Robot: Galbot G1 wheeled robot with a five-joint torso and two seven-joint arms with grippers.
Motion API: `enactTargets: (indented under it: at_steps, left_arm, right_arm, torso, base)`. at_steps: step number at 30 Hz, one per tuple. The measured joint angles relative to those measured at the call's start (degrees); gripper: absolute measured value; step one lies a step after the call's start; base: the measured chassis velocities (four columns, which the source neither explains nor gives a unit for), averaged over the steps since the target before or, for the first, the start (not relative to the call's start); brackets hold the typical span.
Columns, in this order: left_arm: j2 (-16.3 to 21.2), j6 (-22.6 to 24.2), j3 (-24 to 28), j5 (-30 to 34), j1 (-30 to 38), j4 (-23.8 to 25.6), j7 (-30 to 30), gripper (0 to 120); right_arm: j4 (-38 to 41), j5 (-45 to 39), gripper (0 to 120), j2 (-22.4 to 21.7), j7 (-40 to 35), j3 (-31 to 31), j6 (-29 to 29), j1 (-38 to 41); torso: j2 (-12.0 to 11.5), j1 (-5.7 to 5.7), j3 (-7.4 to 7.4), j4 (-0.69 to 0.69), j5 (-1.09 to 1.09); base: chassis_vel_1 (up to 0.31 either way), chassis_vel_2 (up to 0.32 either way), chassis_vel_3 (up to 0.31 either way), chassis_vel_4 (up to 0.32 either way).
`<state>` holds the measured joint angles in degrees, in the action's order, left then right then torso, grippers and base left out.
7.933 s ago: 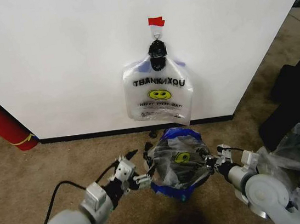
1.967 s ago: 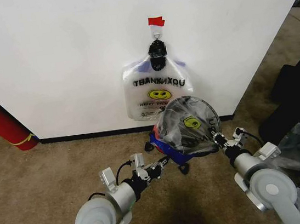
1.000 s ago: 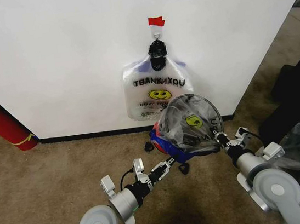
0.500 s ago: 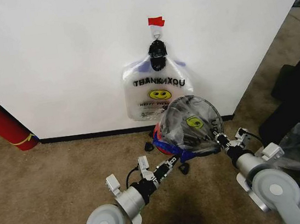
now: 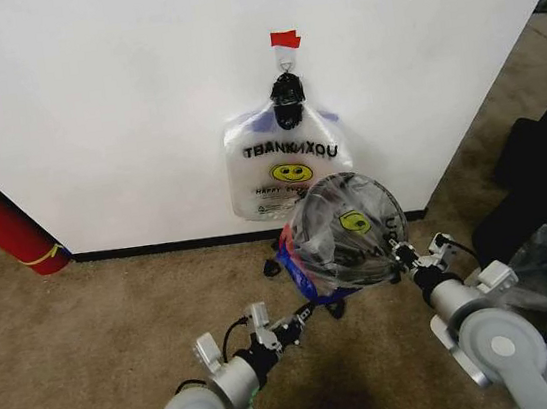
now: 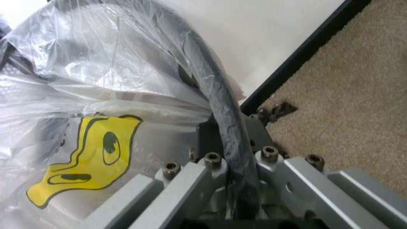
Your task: Pick up the garbage bag from the wall and place it over the trash bin.
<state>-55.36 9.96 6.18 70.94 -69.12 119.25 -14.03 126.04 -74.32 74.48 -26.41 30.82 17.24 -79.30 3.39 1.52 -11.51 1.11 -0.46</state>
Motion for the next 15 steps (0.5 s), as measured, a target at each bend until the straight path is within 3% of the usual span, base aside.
enactTargets:
  at_steps: [6,15]
  left_arm:
    - [-2.0,1.3,2.8,-6.4,2.2,-3.3,-4.2,0]
    - [-4.4,2.0,3.9,-9.4,4.8,-6.0,-7.1,0]
  right_arm:
    - [1.4,0.1,0,0.0,0.0,-0.3,0.3,-1.0]
    - [2.6,0.9,0,0.0,0.0,-1.1,1.0,-2.2]
  torso:
    - [0.0,0.0,0.0,-0.01,0.0]
    - [0.0,0.0,0.0,0.0,0.0]
  base:
    - [0.0,0.0,0.0,0.0]
    - [0.0,0.0,0.0,0.0]
